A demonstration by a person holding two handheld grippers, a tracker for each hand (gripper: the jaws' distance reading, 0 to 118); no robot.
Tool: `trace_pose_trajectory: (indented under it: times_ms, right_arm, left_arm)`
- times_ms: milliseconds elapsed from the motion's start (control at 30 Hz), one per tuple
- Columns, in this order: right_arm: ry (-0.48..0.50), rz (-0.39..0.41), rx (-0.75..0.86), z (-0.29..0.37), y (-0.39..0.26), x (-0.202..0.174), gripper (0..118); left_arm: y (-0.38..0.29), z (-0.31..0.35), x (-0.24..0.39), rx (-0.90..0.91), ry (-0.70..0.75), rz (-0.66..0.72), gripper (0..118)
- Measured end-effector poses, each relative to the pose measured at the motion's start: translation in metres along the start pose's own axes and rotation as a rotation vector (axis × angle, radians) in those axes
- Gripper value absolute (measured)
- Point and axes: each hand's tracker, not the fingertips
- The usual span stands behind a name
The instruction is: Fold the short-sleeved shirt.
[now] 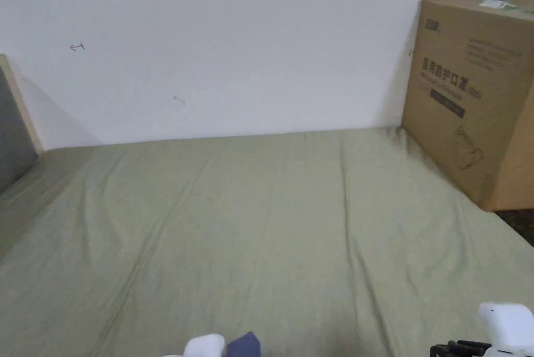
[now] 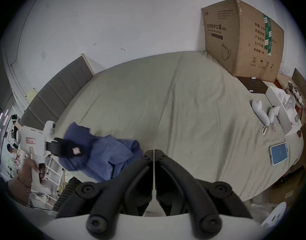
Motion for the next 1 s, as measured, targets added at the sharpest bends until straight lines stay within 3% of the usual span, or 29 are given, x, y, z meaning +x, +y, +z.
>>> trace_pose_trajectory:
  times_ms: [67, 133, 200, 267, 300, 367, 433, 500, 533, 633, 667, 833, 1000]
  right_arm:
    - [-0.005, -0.009, 0.001, 0.002, -0.002, 0.003, 0]
    - [-0.011, -0.022, 0.001, 0.003, -0.004, 0.007, 0]
    - [-0.015, -0.031, -0.004, 0.004, -0.005, 0.009, 0]
    - [-0.016, -0.034, -0.006, 0.005, -0.007, 0.011, 0]
    - [-0.017, -0.034, -0.006, 0.005, -0.007, 0.011, 0]
    - [-0.019, -0.032, -0.007, 0.005, -0.008, 0.012, 0]
    - [-0.017, -0.034, -0.006, 0.004, -0.008, 0.014, 0]
    - [-0.014, -0.038, -0.004, 0.002, -0.007, 0.015, 0]
    - [-0.013, -0.040, 0.000, 0.002, -0.006, 0.014, 0]
    - [-0.008, -0.051, 0.014, 0.001, -0.005, 0.015, 0]
    - [-0.006, -0.054, 0.017, 0.001, -0.005, 0.016, 0]
    - [-0.018, -0.059, 0.023, 0.000, -0.005, 0.019, 0]
    - [-0.022, -0.084, 0.032, 0.007, -0.007, 0.026, 0]
  left_arm:
    - [0.001, -0.033, 0.017, -0.061, -0.014, -0.028, 15]
    - [0.000, -0.059, 0.031, -0.107, -0.071, -0.032, 29]
    - [-0.001, -0.069, 0.039, -0.118, -0.125, -0.039, 58]
    - [0.000, -0.064, 0.038, -0.099, -0.275, 0.011, 106]
    - [0.001, -0.057, 0.036, -0.087, -0.368, 0.070, 117]
    - [0.002, -0.040, 0.025, -0.046, -0.470, 0.142, 118]
    - [0.003, -0.021, 0.021, -0.007, -0.431, 0.130, 118]
    - [0.003, -0.001, 0.015, 0.048, -0.294, 0.062, 111]
    - [0.003, 0.010, 0.012, 0.094, -0.229, 0.022, 100]
    - [0.001, 0.026, 0.008, 0.134, -0.091, -0.071, 22]
    - [0.002, 0.025, 0.010, 0.125, -0.046, -0.096, 7]
    - [0.001, -0.002, 0.028, 0.030, -0.138, -0.098, 5]
    - [-0.003, -0.073, 0.060, -0.133, -0.151, -0.143, 5]
